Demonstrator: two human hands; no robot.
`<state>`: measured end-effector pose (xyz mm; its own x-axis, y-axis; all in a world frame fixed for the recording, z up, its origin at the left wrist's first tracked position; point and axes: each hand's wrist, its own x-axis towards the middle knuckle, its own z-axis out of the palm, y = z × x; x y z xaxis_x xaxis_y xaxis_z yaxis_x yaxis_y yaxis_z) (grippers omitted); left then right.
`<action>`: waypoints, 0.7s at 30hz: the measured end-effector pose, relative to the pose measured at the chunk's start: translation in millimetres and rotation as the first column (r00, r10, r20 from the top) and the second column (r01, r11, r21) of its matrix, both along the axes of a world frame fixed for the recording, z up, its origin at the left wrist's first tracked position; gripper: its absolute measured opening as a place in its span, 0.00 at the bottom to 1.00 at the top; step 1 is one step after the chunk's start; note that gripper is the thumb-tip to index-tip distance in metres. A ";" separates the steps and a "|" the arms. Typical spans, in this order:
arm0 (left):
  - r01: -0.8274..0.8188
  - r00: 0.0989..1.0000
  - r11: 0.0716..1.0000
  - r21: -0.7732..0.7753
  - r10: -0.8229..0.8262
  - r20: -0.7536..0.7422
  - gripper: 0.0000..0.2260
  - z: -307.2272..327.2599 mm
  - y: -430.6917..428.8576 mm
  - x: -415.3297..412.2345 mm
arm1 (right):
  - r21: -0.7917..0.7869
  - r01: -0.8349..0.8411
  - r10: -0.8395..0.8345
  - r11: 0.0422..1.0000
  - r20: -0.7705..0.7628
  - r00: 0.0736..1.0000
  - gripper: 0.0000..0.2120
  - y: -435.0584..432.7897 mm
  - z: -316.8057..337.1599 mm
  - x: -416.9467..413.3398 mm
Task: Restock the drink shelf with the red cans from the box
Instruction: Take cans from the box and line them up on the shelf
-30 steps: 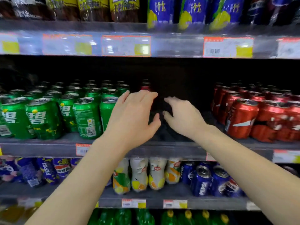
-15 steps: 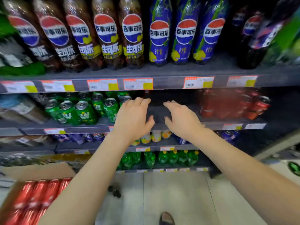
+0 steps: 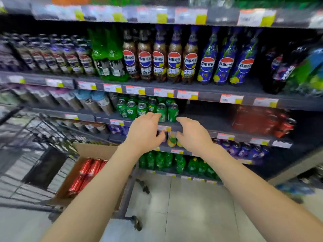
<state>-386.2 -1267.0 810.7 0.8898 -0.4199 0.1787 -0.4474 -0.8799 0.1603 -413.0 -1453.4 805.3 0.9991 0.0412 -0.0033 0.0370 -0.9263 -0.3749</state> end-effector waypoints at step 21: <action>-0.367 0.921 0.929 0.056 0.371 -0.119 0.29 -47.4 306.0 -77.6 | 0.069 -0.276 0.281 0.959 -0.098 0.954 0.22 282.0 -49.3 -4.8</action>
<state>-463.8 -961.0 763.3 0.9970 -0.0609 0.0473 -0.0679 -0.9843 0.1628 -417.8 -1171.4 756.0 0.9420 0.3209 -0.0988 0.2479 -0.8632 -0.4397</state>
